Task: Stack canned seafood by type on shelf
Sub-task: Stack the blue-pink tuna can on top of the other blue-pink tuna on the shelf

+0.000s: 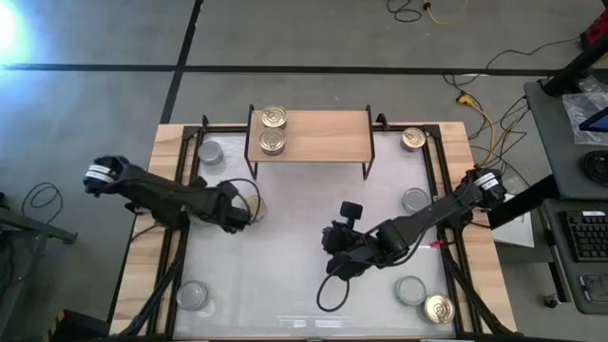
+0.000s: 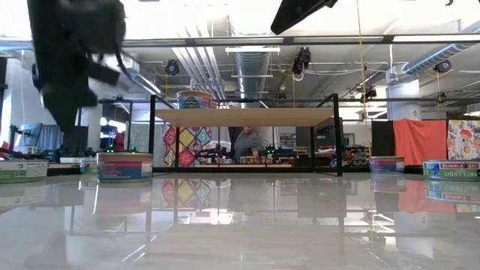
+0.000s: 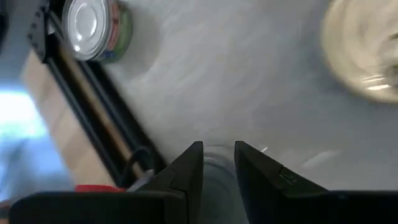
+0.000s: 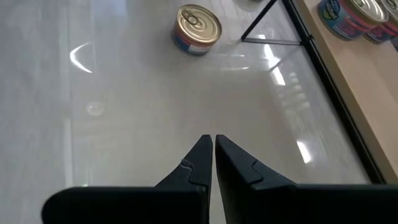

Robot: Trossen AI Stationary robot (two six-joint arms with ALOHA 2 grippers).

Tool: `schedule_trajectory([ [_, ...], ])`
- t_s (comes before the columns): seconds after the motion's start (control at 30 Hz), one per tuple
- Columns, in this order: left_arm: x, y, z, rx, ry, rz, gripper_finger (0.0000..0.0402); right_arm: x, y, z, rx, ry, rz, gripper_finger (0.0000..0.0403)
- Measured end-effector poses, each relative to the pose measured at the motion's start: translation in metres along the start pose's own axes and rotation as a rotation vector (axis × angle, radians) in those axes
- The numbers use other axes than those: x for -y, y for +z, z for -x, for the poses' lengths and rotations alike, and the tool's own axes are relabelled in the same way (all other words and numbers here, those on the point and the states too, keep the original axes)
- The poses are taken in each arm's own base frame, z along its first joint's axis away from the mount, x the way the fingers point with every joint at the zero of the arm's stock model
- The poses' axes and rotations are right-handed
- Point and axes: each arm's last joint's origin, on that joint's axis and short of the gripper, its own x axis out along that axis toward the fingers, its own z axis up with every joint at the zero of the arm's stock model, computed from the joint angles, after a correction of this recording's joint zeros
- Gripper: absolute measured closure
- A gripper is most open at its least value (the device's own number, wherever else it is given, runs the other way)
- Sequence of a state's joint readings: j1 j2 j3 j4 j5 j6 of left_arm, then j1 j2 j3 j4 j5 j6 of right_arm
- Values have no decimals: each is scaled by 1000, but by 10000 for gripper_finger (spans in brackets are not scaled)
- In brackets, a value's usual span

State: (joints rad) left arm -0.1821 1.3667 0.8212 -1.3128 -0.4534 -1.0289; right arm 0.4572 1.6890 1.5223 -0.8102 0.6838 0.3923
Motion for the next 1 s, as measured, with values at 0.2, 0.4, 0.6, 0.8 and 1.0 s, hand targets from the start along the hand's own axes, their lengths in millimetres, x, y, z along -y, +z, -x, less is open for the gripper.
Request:
schedule_trajectory([
  [0.2, 10, 21, -30, -72, -48, -60, 325, 0, 0, 0, -2, 1, -8, 390],
  [0.4, 21, 36, -35, -16, -119, -42, 325, -2, -2, 1, -7, 11, -42, 390],
  [0.6, 37, 46, -33, 40, -298, -4, 325, -5, -3, 4, -5, 19, -35, 390],
  [0.8, 63, 52, -33, 100, -461, -51, 325, -6, -4, 3, -7, 18, -50, 390],
  [1.0, 105, 54, -29, 230, -584, -178, 325, -8, -12, -2, -25, 11, -51, 390],
])
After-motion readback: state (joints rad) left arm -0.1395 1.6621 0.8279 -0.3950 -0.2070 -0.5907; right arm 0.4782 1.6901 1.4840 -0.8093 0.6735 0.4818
